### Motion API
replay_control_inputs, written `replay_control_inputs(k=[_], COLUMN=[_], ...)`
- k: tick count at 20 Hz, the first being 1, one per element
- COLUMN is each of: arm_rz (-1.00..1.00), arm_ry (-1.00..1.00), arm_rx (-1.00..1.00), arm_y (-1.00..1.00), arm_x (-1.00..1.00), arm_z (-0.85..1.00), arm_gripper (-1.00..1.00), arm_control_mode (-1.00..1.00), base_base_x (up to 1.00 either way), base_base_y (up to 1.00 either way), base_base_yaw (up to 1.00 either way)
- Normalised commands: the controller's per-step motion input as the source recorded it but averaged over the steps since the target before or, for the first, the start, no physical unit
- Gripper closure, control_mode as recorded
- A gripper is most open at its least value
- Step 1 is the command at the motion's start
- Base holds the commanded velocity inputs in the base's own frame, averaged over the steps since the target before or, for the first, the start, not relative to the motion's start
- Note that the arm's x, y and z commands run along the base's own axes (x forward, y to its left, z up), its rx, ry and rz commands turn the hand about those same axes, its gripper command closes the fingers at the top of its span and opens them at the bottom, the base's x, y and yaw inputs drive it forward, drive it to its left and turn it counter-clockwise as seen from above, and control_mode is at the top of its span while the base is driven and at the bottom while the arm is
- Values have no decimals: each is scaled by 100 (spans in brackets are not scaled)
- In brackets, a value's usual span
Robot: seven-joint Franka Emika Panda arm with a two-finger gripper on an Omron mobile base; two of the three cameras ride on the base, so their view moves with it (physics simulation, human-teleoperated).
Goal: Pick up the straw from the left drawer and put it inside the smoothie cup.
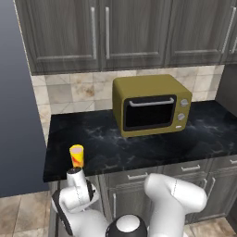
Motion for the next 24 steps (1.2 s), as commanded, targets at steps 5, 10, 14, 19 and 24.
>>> replay_control_inputs(k=[5, 10, 14, 19, 24], arm_rz=[0, 0, 0, 0, 0], arm_ry=[1, 1, 0, 0, 1], arm_rx=[11, 14, 10, 2, 0], arm_y=[23, 37, 56, 74, 93], arm_x=[-32, -39, -34, -24, -16], arm_z=[-49, -34, -22, -3, 0], arm_gripper=[100, 100, 100, 100, 100], arm_control_mode=[-100, -100, -100, -100, -100], base_base_x=[0, 0, 0, 0, 0], base_base_y=[0, 0, 0, 0, 0], base_base_yaw=[0, 0, 0, 0, 0])
